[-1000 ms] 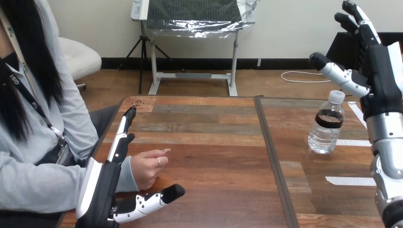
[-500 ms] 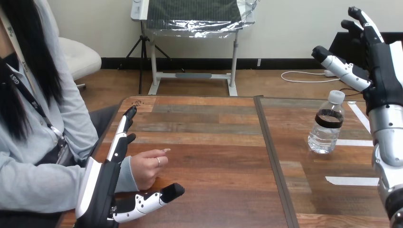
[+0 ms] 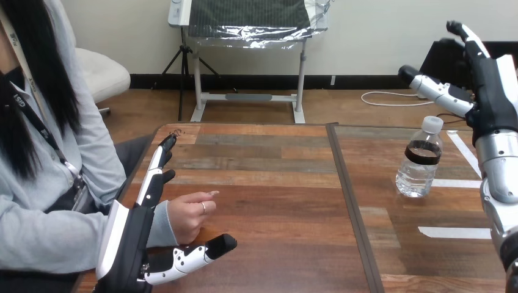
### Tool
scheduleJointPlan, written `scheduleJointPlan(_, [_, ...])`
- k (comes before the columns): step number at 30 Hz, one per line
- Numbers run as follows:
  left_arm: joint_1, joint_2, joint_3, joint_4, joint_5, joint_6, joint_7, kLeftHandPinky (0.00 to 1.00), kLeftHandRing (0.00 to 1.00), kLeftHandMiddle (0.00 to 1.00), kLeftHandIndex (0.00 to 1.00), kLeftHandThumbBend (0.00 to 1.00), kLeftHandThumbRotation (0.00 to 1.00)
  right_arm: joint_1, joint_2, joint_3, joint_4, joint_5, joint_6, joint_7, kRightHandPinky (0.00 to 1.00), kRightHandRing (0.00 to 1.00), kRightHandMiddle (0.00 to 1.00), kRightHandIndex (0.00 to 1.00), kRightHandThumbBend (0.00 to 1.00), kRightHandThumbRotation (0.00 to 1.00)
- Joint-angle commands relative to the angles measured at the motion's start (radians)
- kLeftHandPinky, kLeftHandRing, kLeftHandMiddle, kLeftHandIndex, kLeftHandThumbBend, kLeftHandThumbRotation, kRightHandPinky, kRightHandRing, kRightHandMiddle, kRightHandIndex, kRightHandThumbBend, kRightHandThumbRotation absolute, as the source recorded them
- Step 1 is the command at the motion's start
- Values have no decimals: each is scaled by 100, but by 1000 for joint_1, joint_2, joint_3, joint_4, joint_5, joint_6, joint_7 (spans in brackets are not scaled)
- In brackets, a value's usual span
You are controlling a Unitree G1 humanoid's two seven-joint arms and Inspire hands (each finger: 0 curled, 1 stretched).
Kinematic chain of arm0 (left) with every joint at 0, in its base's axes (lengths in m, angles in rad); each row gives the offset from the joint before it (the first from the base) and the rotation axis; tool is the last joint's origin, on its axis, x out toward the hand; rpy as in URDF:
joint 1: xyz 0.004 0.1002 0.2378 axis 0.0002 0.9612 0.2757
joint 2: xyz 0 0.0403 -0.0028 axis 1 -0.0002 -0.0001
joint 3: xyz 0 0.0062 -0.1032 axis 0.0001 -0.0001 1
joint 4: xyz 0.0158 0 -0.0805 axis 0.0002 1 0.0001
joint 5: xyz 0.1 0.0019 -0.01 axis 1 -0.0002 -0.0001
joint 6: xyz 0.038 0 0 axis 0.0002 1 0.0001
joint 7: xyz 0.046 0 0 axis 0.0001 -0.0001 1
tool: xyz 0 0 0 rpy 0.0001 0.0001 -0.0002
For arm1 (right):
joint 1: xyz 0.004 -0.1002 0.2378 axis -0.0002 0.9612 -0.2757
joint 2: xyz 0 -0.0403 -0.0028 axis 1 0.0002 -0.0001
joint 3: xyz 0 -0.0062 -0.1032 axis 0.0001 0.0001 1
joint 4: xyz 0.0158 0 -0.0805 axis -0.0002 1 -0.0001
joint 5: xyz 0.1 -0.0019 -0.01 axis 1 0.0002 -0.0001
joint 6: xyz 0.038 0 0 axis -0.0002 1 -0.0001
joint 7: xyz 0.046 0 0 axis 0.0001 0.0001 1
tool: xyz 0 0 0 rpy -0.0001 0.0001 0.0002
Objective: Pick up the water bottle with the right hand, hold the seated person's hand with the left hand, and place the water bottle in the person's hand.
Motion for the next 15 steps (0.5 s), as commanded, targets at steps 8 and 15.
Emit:
scheduleJointPlan(8, [-31, 18, 15, -47, -13, -18, 2, 89, 97, 100, 98, 100, 57, -103, -14, 31, 45, -28, 119, -19, 87, 89, 86, 92, 100, 51])
scheduleJointPlan(15, [-28, 20, 16, -51, -15, -28, 1, 90, 98, 100, 99, 100, 57, -103, -7, 38, 60, -30, 180, -4, 84, 90, 87, 92, 100, 51])
